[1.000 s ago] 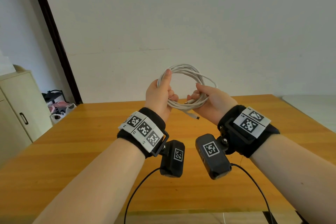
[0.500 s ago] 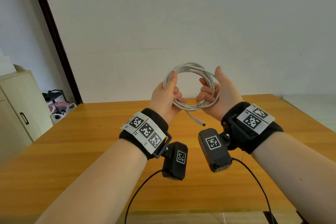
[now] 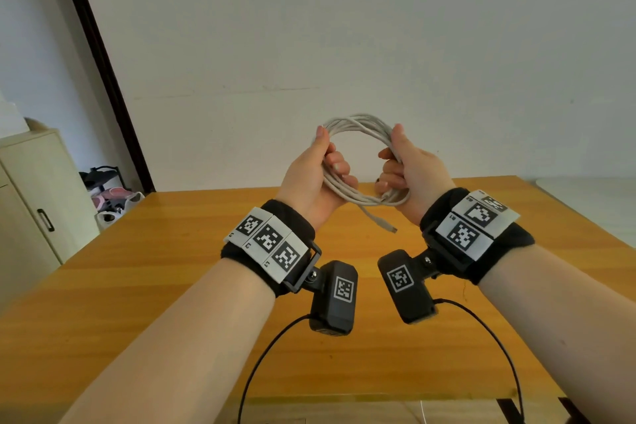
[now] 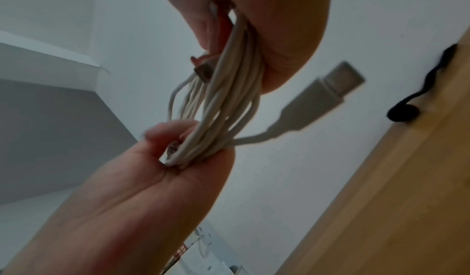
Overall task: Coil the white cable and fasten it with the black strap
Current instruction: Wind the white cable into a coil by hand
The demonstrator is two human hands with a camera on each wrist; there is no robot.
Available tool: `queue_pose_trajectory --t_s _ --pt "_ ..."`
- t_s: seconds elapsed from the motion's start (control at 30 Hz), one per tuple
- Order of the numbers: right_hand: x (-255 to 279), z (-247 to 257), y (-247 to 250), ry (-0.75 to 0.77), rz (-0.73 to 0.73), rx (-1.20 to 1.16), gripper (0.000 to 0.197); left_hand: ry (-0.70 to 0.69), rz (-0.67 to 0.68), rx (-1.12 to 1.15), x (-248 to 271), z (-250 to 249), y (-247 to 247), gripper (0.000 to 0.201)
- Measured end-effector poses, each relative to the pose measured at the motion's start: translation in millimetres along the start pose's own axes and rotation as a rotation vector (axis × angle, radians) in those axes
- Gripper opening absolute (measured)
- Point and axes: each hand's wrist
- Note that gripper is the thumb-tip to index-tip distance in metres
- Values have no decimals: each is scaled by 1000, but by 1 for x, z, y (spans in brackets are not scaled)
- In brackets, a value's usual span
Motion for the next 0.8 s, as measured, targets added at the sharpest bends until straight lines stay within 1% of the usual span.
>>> queue_pose_trajectory --t_s 0.07,0.13,0.17,0.23,0.33,0.4,0.47,0.53,0.6,0.7,0.8 --pt "-2 -3 -1 21 -44 89 45 -24 -2 -38 0 1 -1 37" --pt "-4 -8 -2 19 -38 151 47 -23 -19 -50 0 1 0 37" --pt "-5 -10 -1 5 -7 155 47 -19 -27 -65 1 0 0 37" --pt "-6 -15 5 -20 103 152 47 -31 -57 -148 1 -3 -1 37" --pt "-9 -17 18 -29 233 277 46 -96 -96 -352 1 -9 -3 37" --pt "-10 -14 24 -19 263 335 45 -122 -95 -464 1 -12 -2 37" --pt "-11 -8 25 31 251 380 46 -135 -84 -548 1 -13 -1 36" --pt "-9 0 21 107 241 453 48 -115 -69 -572 2 -12 0 35" --pt "-9 5 18 165 252 517 45 -80 -51 -560 3 -9 0 35" --pt "-9 10 14 180 255 531 38 -43 -33 -564 4 -6 -1 34" --pt "-8 12 12 185 266 516 38 -27 -41 -540 5 -5 -1 35"
Point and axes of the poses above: each hand's wrist, its own x-axis away from the middle knuckle, its own y-axis out of the back of the hand, z = x × y, and after that the axes turned 15 degrees about x, right-handed
